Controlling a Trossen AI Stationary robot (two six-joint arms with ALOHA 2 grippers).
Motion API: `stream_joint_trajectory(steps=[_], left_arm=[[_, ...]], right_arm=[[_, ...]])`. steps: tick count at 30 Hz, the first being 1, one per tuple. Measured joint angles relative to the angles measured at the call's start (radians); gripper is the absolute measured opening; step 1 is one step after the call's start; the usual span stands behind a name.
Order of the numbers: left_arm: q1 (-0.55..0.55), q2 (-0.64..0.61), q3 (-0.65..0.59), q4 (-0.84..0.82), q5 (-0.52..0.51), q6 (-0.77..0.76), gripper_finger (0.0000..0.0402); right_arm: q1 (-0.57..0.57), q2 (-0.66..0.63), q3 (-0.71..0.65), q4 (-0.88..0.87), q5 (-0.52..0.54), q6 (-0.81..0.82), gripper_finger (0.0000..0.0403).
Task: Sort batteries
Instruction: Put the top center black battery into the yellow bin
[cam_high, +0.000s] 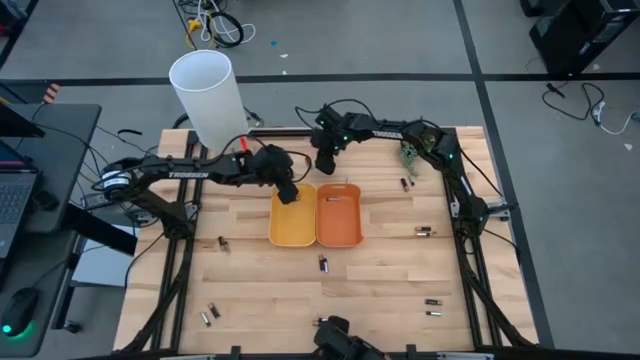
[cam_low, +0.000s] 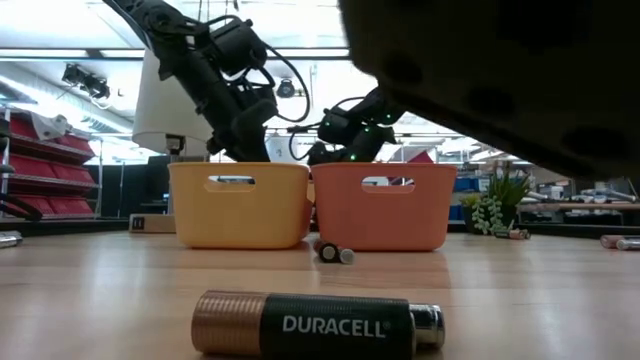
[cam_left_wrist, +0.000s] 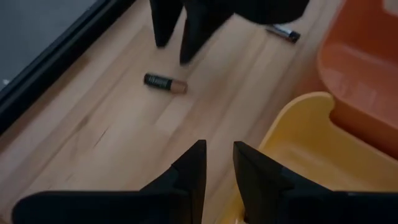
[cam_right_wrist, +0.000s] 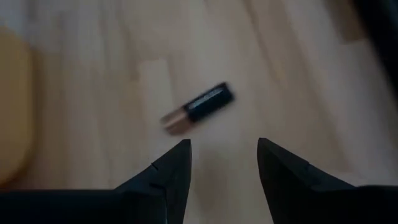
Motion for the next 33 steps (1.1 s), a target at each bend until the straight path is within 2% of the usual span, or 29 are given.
stream_joint_trajectory(steps=[5, 9, 15, 22, 28, 33], left_arm=[[0.008, 0.000, 0.000, 0.033, -0.014, 0.071, 0.0095], [0.040, 0.000, 0.000, 0.163, -0.028, 0.189, 0.0095], [0.145, 0.014, 0.001, 0.357, 0.139, 0.253, 0.0095], [0.237, 0.147, 0.029, 0.399, 0.173, 0.248, 0.0095], [0.247, 0.271, 0.104, 0.363, 0.191, 0.247, 0.0098], [0.251, 0.335, 0.155, 0.309, 0.185, 0.248, 0.0114]], right_arm=[[0.029, -0.004, 0.000, -0.013, -0.026, 0.027, 0.0169], [0.034, -0.043, 0.000, -0.058, -0.010, 0.001, 0.0169], [-0.024, -0.175, -0.039, -0.090, -0.018, -0.015, 0.0169], [-0.113, -0.352, -0.219, -0.031, -0.018, -0.010, 0.0169], [-0.169, -0.477, -0.419, 0.125, -0.018, 0.037, 0.0169], [-0.193, -0.540, -0.529, 0.215, -0.019, 0.054, 0.0169]])
